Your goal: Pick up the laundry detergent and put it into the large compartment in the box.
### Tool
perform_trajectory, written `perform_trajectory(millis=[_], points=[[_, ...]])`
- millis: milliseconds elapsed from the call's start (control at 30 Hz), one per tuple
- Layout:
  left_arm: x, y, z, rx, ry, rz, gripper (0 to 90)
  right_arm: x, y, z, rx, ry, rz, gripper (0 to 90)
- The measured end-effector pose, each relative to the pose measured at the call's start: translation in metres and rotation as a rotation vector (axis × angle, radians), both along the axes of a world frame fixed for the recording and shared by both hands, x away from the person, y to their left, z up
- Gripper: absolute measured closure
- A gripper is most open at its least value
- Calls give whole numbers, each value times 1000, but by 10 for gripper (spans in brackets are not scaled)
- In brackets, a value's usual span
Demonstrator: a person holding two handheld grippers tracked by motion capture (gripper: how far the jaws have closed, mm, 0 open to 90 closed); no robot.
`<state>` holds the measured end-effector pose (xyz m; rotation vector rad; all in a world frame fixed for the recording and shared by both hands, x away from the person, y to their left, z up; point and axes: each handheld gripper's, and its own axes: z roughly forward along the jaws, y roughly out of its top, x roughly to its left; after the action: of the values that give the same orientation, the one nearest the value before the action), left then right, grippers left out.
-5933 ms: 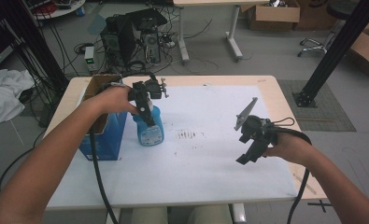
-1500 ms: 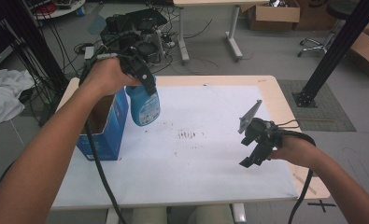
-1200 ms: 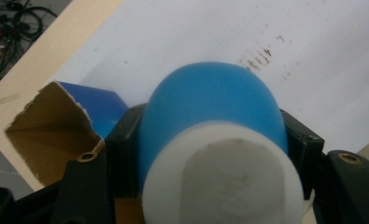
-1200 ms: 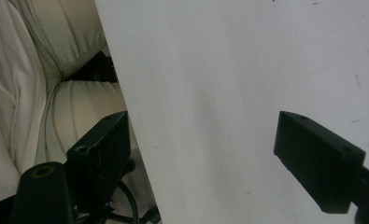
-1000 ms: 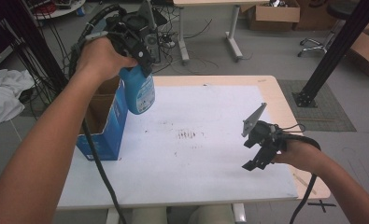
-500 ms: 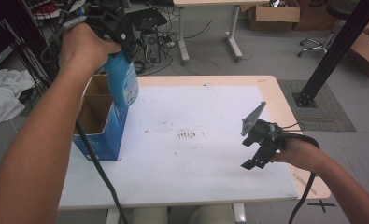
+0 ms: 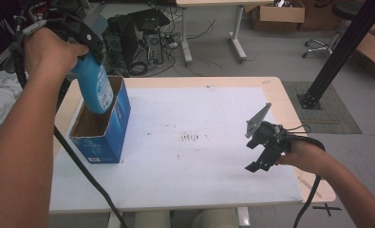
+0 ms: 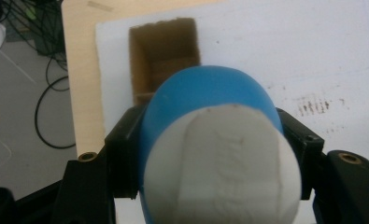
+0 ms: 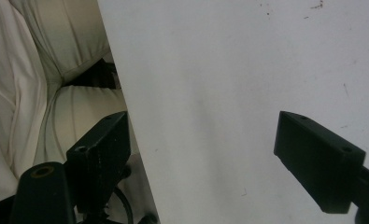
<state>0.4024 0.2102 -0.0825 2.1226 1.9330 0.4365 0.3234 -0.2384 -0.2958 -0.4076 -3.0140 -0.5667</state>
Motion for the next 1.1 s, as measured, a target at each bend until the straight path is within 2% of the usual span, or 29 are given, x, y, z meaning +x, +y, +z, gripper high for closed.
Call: perform_trajectory(millis=[167,267,300,467,567,700,733,867,1000,1100], points=[[-1,8,-12,13,-7,43,380,-1,2,0,-1,5,1,187],[-1,12,-24,19,-10,54,380,0,2,-1,-3,6,1,186],[-1,12,-24,19,-10,54,380,0,2,-1,-3,6,1,186],[1,19,-46,6,1,59,380,0,0,-3,-2,5,-2,186],[2,24,-60,-1,-5,64,380,0,0,-4,-1,6,-2,187],[2,27,-85,21,-4,54,380,0,-1,-5,0,10,-6,186],[2,29,-95,21,2,51,380,0,-1,-6,1,9,-7,186],[3,31,-118,12,18,45,380,0,-1,-8,-7,16,-9,186],[5,33,-137,14,41,35,380,0,-2,-10,-14,25,-21,186],[5,33,-149,23,41,28,380,2,-2,-11,-10,22,-16,186]])
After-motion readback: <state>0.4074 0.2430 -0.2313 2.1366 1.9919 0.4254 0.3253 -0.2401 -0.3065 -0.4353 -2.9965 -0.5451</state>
